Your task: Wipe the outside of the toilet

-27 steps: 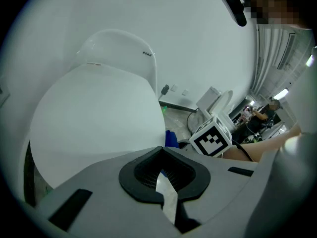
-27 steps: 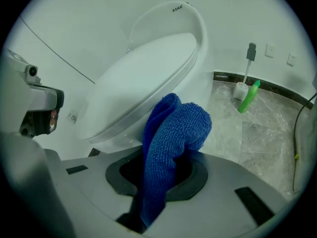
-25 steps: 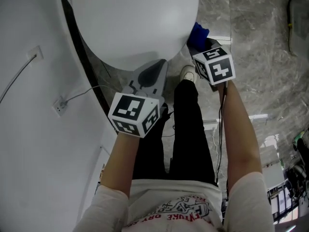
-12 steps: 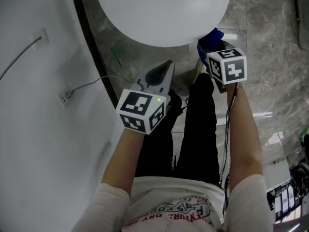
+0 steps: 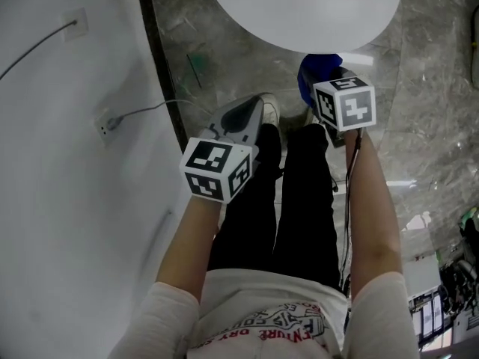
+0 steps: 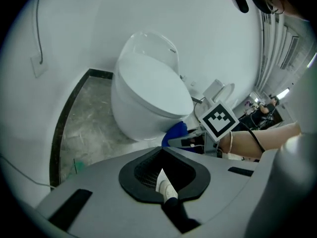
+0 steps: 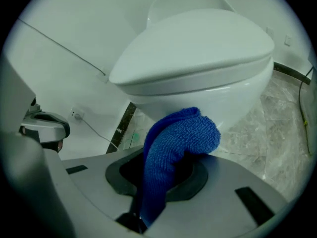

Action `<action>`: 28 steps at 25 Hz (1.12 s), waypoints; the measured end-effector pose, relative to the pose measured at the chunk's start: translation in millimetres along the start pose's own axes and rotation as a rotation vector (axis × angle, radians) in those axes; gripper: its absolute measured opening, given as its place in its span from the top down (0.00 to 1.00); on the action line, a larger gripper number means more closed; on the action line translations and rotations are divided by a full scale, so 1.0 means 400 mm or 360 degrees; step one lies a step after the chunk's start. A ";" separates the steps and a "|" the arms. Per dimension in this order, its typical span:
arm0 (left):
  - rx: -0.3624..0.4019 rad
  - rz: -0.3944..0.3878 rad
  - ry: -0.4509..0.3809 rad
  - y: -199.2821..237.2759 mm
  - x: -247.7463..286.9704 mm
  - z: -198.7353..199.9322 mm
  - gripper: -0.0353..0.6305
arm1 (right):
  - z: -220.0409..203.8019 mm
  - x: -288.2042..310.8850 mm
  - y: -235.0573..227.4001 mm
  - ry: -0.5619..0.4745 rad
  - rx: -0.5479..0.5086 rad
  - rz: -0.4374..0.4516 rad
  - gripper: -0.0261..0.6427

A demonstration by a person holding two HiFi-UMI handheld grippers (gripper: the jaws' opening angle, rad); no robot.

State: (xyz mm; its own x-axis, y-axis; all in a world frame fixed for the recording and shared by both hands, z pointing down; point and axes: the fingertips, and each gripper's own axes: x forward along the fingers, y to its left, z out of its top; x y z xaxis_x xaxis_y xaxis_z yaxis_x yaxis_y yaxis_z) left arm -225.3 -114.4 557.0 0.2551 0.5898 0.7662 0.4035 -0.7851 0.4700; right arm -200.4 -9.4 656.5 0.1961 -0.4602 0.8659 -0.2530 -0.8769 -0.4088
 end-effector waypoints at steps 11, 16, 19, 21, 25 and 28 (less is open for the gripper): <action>-0.0052 0.0028 -0.0065 -0.030 -0.109 0.004 0.94 | 0.052 -0.053 0.181 0.0003 -0.0115 0.0229 0.85; -0.0068 0.0034 -0.0143 -0.079 -0.190 0.075 0.94 | 0.067 -0.210 0.205 -0.0006 -0.0220 0.0156 0.85; -0.0049 0.0023 -0.0239 -0.122 -0.243 0.164 0.94 | 0.122 -0.347 0.201 -0.0115 -0.0242 0.0103 0.85; -0.0016 0.0022 -0.0303 -0.152 -0.284 0.233 0.94 | 0.169 -0.448 0.194 -0.0203 -0.0244 0.0057 0.85; 0.0056 0.0058 -0.0413 -0.212 -0.406 0.357 0.94 | 0.247 -0.657 0.224 -0.0391 -0.0244 -0.0013 0.85; 0.0132 0.0066 -0.0547 -0.276 -0.511 0.480 0.94 | 0.319 -0.832 0.259 -0.0568 -0.0267 -0.0072 0.85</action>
State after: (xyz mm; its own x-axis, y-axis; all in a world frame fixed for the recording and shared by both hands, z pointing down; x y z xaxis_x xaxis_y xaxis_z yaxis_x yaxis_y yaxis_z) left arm -153.4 -111.9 264.4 0.5480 0.5981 0.5848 0.4530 -0.7999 0.3935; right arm -170.8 35.2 289.0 0.5204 -0.4666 0.7151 -0.3818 -0.8763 -0.2939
